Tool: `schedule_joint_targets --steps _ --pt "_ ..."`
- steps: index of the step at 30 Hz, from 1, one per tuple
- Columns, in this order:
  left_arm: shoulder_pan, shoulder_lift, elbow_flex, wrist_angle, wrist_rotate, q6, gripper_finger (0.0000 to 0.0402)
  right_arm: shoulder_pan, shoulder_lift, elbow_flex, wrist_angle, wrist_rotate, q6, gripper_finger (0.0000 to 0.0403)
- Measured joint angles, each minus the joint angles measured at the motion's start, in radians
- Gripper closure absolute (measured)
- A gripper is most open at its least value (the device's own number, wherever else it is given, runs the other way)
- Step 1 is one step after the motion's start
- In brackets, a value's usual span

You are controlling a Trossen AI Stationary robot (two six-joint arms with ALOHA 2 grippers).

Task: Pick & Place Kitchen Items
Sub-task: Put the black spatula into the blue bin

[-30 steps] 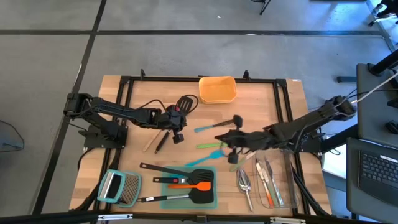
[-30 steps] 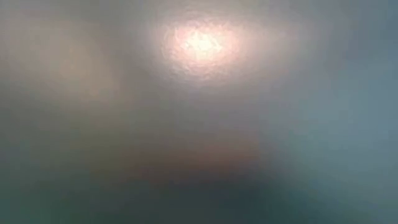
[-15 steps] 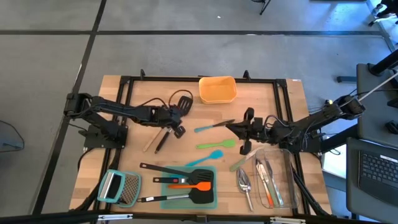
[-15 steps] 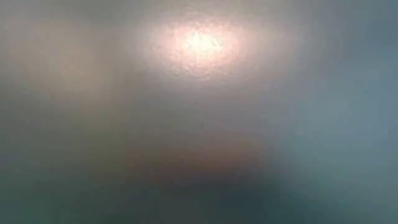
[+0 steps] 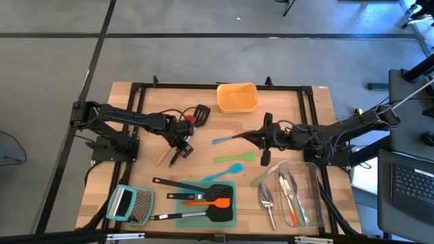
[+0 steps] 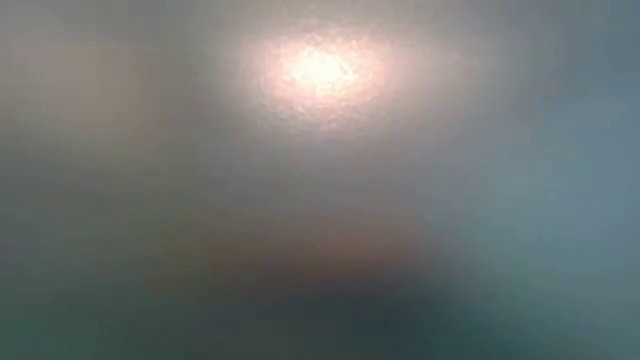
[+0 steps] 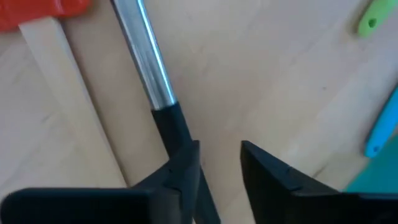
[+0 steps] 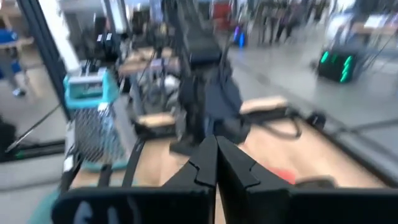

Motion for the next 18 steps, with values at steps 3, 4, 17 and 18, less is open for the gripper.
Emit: schedule_joint_targets --steps 3,4,17,18 --pt "-0.007 0.0 0.015 -0.011 -0.023 -0.008 0.0245 -0.012 0.0 0.051 -0.146 -0.068 0.056 0.0396" --pt "-0.006 0.0 0.014 -0.013 -0.036 -0.008 0.0232 -0.013 0.0 0.059 -0.173 -0.077 0.077 0.0396" --pt "-0.021 0.131 0.007 0.013 -0.076 0.045 0.0155 -0.012 0.003 0.069 -0.224 -0.08 0.13 0.0395" --pt "-0.024 0.133 0.007 0.017 -0.075 0.046 0.0156 -0.013 0.006 0.069 -0.232 -0.08 0.134 0.0395"
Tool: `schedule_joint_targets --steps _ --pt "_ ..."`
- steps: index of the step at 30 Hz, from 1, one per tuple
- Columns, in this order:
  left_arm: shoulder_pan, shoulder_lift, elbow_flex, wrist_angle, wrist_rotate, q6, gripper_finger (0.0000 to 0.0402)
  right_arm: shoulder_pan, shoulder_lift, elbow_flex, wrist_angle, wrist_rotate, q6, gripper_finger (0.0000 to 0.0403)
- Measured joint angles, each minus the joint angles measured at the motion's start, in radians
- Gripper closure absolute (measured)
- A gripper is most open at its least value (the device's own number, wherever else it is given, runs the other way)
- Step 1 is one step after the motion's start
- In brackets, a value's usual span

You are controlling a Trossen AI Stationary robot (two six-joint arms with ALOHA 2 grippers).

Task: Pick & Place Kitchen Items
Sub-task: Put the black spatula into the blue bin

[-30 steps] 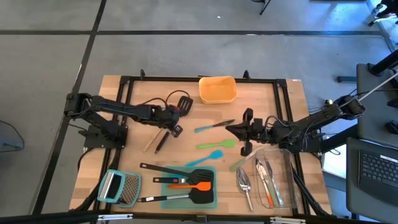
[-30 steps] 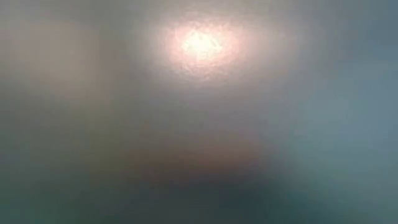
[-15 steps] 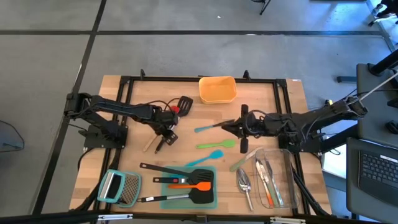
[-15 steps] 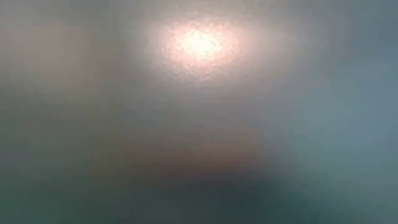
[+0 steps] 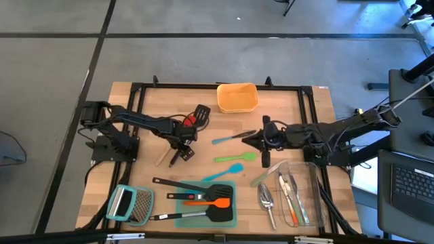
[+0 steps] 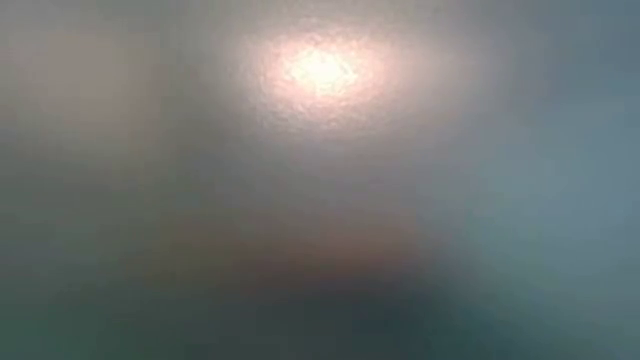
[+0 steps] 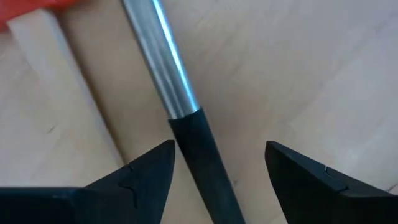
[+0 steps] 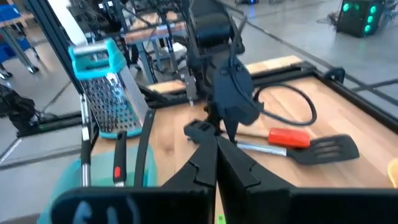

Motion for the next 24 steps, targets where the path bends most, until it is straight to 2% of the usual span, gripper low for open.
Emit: schedule_joint_targets --steps 4,8,11,20,24 --pt "0.0 0.001 0.0 0.002 0.002 0.002 0.0157 -0.011 0.014 0.0 -0.009 -0.006 0.027 0.0394" --pt "0.0 0.001 0.0 0.002 0.002 0.003 0.0155 -0.033 0.026 0.001 0.012 -0.126 0.031 0.0376" --pt "0.0 0.001 0.0 0.002 0.002 0.003 0.0157 -0.035 0.029 0.0 0.033 -0.166 0.024 0.0343" --pt "0.0 0.001 0.0 0.001 0.002 0.011 0.0155 -0.033 0.082 0.0 0.124 -0.157 -0.031 0.0205" --pt "0.001 0.001 -0.008 0.005 -0.005 0.022 0.0157 -0.033 0.114 0.0 0.17 -0.157 -0.038 0.0174"
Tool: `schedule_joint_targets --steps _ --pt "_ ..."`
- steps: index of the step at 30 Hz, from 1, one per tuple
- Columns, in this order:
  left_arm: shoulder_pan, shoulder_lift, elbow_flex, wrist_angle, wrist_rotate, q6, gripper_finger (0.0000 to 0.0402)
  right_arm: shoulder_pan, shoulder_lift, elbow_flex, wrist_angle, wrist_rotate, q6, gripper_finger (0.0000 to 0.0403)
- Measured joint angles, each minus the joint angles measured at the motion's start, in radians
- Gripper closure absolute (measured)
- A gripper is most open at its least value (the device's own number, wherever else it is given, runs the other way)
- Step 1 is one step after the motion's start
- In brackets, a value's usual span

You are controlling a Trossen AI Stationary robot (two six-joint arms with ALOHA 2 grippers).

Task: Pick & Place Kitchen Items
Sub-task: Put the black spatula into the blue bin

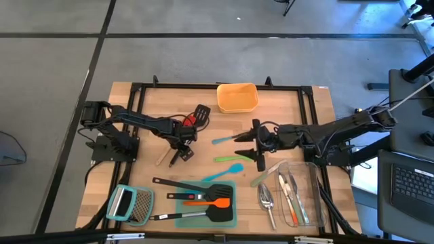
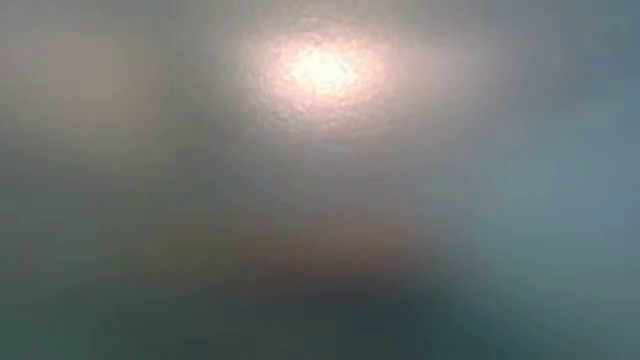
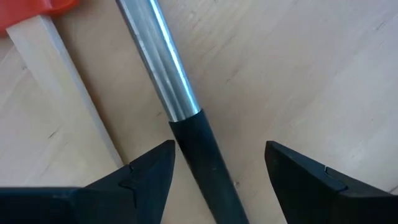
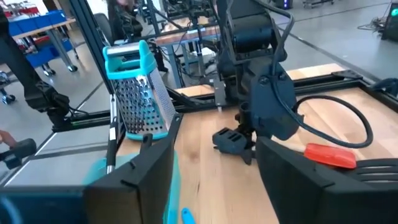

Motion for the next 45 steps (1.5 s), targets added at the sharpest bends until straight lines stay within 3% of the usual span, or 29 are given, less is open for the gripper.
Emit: schedule_joint_targets --steps 9,16,21,28,39,45 --pt "0.015 -0.009 -0.102 0.07 -0.012 -0.016 0.0158 -0.004 0.037 0.0 0.039 0.001 0.007 0.0167" --pt "0.011 -0.009 -0.114 0.091 -0.047 -0.017 0.0167 -0.003 0.039 0.0 0.053 0.003 0.003 0.0166" --pt "0.012 -0.009 -0.117 0.091 -0.065 -0.001 0.0212 -0.003 0.039 0.0 0.053 0.003 0.003 0.0166" --pt "0.014 -0.009 -0.119 0.083 -0.1 -0.002 0.0325 -0.003 0.039 0.0 0.051 0.003 0.003 0.0166" --pt "-0.03 -0.037 -0.094 0.082 -0.143 0.073 0.0328 -0.003 0.039 -0.001 0.021 0.002 0.007 0.0166" --pt "-0.068 -0.085 -0.084 0.19 -0.147 0.07 0.0328 -0.007 0.039 -0.001 -0.014 0.001 0.055 0.0166"
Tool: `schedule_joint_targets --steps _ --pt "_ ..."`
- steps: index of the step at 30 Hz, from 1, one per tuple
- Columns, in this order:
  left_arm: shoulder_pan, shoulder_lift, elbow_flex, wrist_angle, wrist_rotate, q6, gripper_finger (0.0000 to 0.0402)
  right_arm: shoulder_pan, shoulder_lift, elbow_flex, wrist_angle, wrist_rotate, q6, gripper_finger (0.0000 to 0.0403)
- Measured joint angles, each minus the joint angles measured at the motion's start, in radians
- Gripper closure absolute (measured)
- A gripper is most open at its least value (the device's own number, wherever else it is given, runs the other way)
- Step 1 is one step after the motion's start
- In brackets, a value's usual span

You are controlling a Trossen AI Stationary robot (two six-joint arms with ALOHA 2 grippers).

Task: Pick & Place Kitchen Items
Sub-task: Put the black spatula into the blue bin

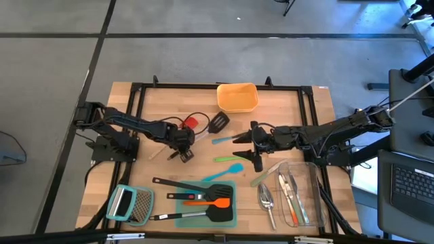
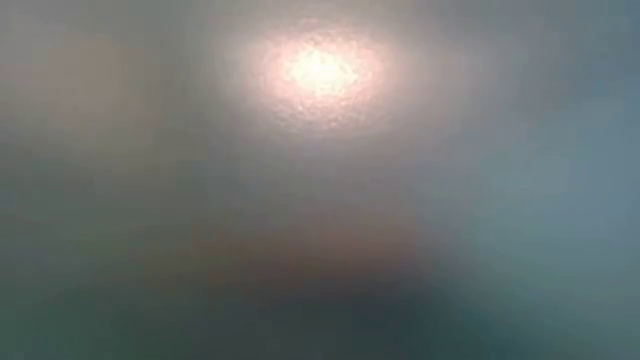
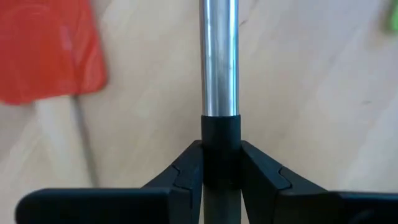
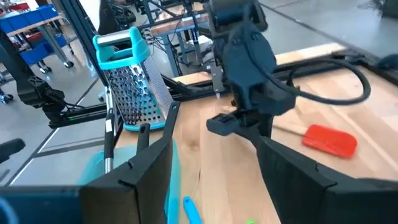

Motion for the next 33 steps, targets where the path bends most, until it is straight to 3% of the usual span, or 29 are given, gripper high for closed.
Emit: schedule_joint_targets --steps 6,15,20,25,28,33 --pt "-0.029 -0.012 0.002 0.118 0.004 -0.004 0.0328 -0.019 0.02 0.0 -0.023 0.139 0.085 0.0166" --pt "-0.051 -0.057 0.003 0.272 0.013 0.0 0.0328 -0.04 0.042 0.0 -0.05 0.095 0.057 0.0167" --pt "-0.051 -0.102 0.003 0.179 0.115 0.013 0.0328 -0.034 0.042 0.0 -0.031 -0.003 -0.053 0.0167" --pt "-0.063 -0.121 0.005 0.149 0.244 0.042 0.0328 -0.025 0.072 0.004 -0.043 0.047 -0.272 0.0167" --pt "-0.085 -0.121 0.03 0.109 0.253 0.081 0.0328 -0.051 0.118 0.078 -0.1 0.033 -0.301 0.0167" --pt "-0.112 -0.116 0.072 0.089 0.22 0.12 0.0328 -0.082 0.261 0.301 -0.343 -0.005 -0.311 0.0167"
